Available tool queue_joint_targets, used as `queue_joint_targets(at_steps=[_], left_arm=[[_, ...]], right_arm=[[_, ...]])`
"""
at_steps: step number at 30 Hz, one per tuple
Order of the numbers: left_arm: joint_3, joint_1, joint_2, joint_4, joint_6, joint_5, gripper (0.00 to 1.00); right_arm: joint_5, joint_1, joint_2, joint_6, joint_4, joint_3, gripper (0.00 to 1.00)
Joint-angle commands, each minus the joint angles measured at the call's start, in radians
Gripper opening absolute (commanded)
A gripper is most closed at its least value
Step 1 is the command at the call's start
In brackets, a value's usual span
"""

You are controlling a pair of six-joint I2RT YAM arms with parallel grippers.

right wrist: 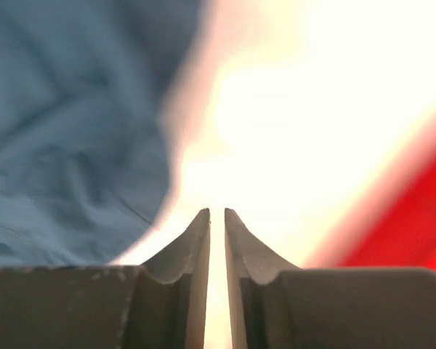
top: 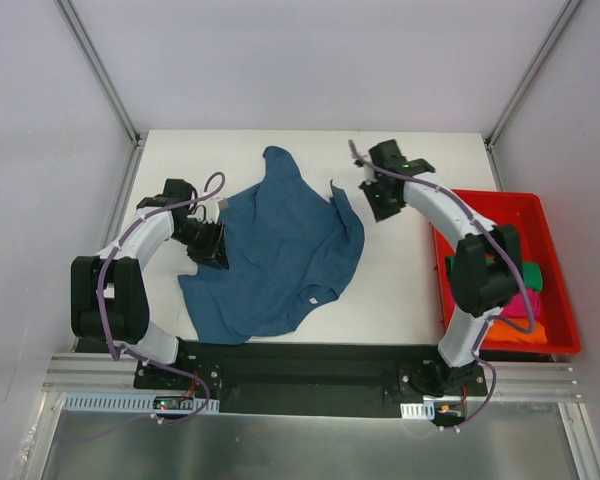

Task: Roll the t-shirts
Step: Flatten out the T-shirt at the center of the board.

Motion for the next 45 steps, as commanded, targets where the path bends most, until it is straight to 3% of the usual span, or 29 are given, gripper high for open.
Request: queue_joint_targets(at_steps=[1,2,4,10,15,22,30,34,45], left_arm=[[0.064,-0.001,0.025,-0.019,-0.008,0.041,0.29],[0.067,-0.006,0.031,-0.021,-0.008,0.041,0.32],[0.071,-0.007,0.035,-0.027,-0.005,0.036,0.35],[0.073,-0.012,0.031,-0.039,0.002,0.025,0.38],[0.085,-0.012,0.014,-0.062,0.019,-0.004,0.4],[0.073,-0.012,-0.011,-0.067,0.022,-0.011,0.47],[0.073,-0.012,-0.037,-0.064,0.022,-0.007,0.48],[0.073,-0.012,-0.04,-0.065,0.021,-0.005,0.48],[0.102,-0.012,-0.009,-0.065,0.016,0.021,0.48]], right_arm=[[-0.027,-0.1,-0.088,0.035,-0.044,-0.125,0.27],[-0.03,-0.12,-0.095,0.039,-0.041,-0.136,0.4],[-0.066,-0.134,-0.092,0.036,-0.027,-0.119,0.51],[-0.223,-0.136,0.006,0.012,-0.005,0.14,0.52],[-0.188,-0.025,0.097,-0.042,0.021,0.264,0.53],[-0.125,0.131,0.218,-0.062,0.007,0.358,0.67],[0.025,0.173,0.29,-0.128,0.025,0.314,0.68],[0.064,0.167,0.31,-0.163,0.036,0.321,0.56],[0.019,0.15,0.278,-0.191,0.047,0.271,0.49]])
